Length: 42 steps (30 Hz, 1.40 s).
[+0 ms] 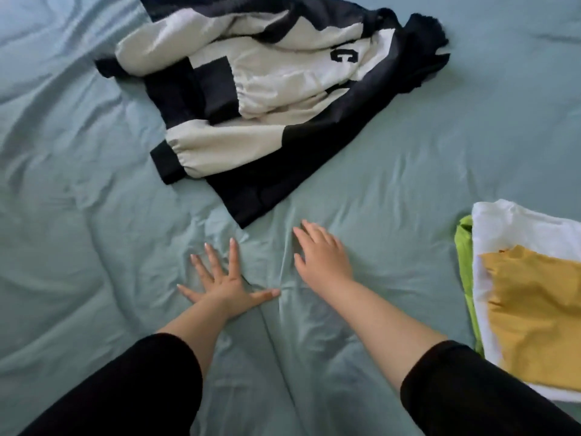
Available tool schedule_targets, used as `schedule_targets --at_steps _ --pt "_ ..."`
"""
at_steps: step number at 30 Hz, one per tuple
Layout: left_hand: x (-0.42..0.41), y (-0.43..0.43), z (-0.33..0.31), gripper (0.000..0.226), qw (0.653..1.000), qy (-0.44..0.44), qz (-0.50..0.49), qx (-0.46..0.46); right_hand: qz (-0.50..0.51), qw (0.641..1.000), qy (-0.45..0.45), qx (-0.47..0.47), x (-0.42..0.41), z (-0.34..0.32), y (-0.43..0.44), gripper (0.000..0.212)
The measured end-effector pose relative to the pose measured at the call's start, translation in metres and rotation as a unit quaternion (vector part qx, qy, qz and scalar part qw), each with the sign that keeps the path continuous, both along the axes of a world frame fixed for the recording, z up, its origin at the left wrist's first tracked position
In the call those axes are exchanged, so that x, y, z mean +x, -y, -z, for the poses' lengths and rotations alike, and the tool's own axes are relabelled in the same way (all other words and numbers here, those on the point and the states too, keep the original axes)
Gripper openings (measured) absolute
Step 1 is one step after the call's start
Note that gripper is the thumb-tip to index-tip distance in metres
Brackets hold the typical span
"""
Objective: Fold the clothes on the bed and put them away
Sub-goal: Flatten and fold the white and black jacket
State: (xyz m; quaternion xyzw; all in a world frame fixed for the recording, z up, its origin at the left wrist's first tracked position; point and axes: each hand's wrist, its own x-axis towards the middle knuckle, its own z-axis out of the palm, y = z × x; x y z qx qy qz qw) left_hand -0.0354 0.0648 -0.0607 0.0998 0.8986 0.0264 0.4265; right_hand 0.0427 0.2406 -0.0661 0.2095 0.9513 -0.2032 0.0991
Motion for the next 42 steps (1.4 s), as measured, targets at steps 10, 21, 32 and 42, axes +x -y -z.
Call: schedule_targets --at_steps 10,21,32,42 --pt "-0.007 0.001 0.028 0.143 1.000 0.022 0.007 0.003 -0.103 0.992 0.005 0.069 -0.126 0.018 -0.008 0.046" --pt "-0.005 0.015 0.013 0.136 0.996 0.037 0.036 0.073 -0.080 0.996 0.007 0.033 -0.074 0.023 0.021 0.052" --pt "-0.107 0.021 -0.013 0.138 0.993 -0.082 -0.062 0.059 -0.054 0.991 -0.055 0.112 -0.107 -0.016 0.015 0.037" --pt "-0.146 0.000 0.026 0.148 0.994 0.031 -0.101 0.009 -0.001 0.976 -0.038 0.215 -0.228 -0.019 -0.044 0.096"
